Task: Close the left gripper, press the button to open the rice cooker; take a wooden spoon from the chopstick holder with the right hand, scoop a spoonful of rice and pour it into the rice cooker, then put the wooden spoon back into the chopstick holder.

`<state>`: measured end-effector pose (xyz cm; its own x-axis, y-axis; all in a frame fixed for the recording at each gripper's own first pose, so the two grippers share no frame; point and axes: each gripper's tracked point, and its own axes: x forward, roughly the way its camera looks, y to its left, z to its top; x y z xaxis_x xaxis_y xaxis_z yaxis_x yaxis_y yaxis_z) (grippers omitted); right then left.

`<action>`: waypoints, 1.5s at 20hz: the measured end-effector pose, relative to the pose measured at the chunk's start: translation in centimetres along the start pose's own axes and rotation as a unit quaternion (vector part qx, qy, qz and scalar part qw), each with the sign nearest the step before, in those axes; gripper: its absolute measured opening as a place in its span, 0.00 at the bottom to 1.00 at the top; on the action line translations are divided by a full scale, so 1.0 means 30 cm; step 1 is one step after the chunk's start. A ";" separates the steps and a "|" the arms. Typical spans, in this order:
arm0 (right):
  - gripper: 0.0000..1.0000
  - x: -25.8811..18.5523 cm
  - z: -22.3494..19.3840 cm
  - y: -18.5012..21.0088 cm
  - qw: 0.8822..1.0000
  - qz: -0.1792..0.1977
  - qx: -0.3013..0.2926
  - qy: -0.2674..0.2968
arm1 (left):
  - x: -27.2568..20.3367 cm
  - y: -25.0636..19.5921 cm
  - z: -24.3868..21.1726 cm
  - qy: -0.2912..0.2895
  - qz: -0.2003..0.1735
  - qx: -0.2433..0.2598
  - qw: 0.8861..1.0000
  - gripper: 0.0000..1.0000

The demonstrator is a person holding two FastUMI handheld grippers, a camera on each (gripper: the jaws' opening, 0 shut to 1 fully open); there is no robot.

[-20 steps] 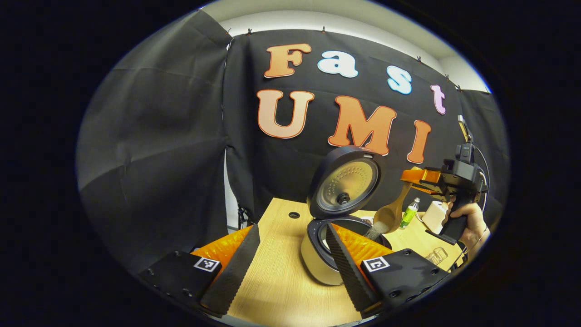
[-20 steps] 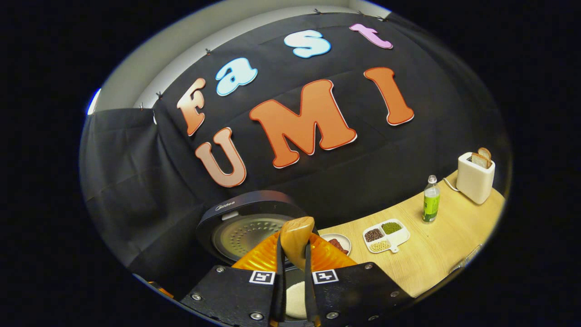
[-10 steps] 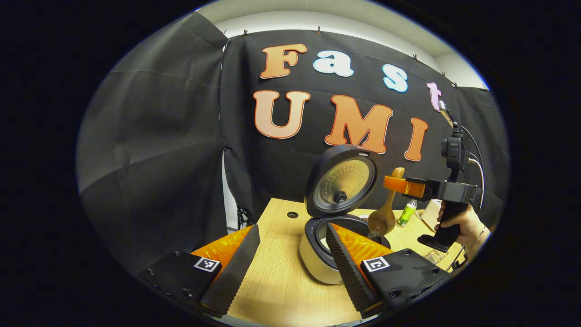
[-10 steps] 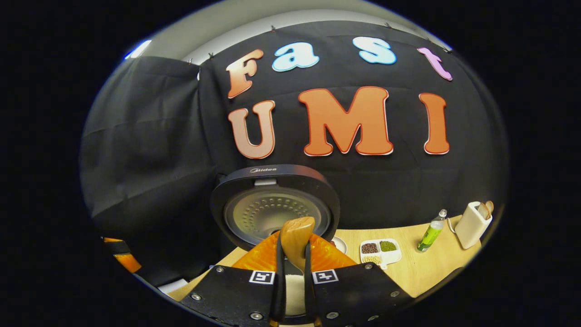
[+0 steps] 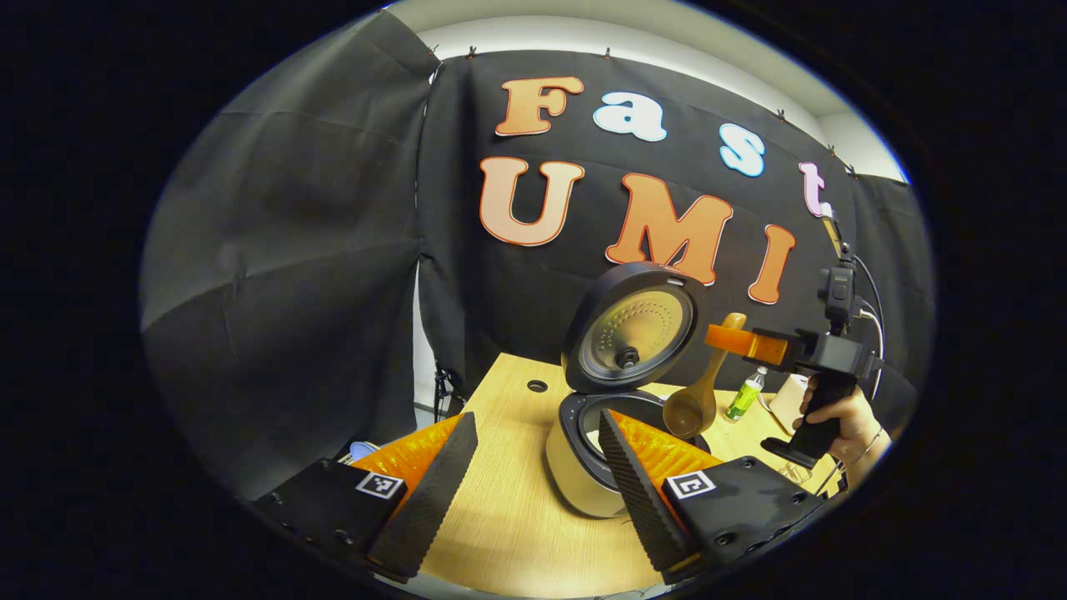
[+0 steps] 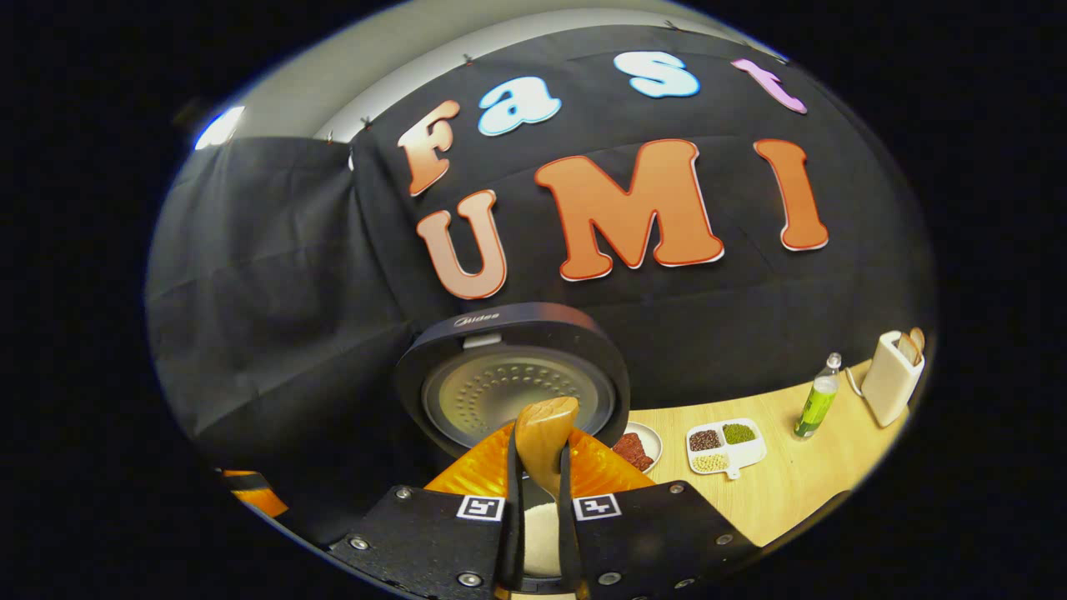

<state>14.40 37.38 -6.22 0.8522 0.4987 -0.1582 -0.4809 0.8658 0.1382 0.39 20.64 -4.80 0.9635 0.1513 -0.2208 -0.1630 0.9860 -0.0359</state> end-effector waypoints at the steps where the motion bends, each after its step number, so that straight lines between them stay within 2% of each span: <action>1: 0.16 -0.020 0.029 -0.036 1.000 -0.003 0.017 -0.006 | -0.003 0.003 0.011 -0.004 0.005 0.005 1.000 0.98; 7: 0.16 -0.216 0.179 -0.263 0.994 -0.025 0.100 -0.047 | -0.024 -0.045 0.069 -0.028 0.004 0.008 1.000 0.99; 13: 0.16 -0.469 0.209 -0.598 0.984 -0.098 0.124 -0.077 | -0.028 -0.158 0.091 -0.042 -0.005 0.013 0.999 0.98; 17: 0.16 -0.604 0.137 -0.821 0.976 -0.150 0.137 -0.079 | -0.044 -0.235 0.074 -0.039 -0.005 0.023 0.999 0.98; 22: 0.16 -0.695 -0.027 -1.030 0.969 -0.203 0.134 -0.052 | -0.071 -0.372 0.062 -0.041 -0.026 0.013 0.999 0.97; 26: 0.16 -0.713 -0.141 -1.143 0.963 -0.226 0.138 -0.038 | -0.102 -0.428 0.054 -0.038 -0.021 0.026 0.999 0.98; 30: 0.16 -0.679 -0.262 -1.219 0.960 -0.233 0.151 -0.027 | -0.134 -0.450 0.059 -0.039 -0.008 0.031 0.999 0.97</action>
<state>13.01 -4.12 -15.73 0.9739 0.0490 -0.2218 0.0311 0.9384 0.3440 -0.91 6.85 -1.72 0.9798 0.1388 -0.1438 -0.1369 0.9903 0.0228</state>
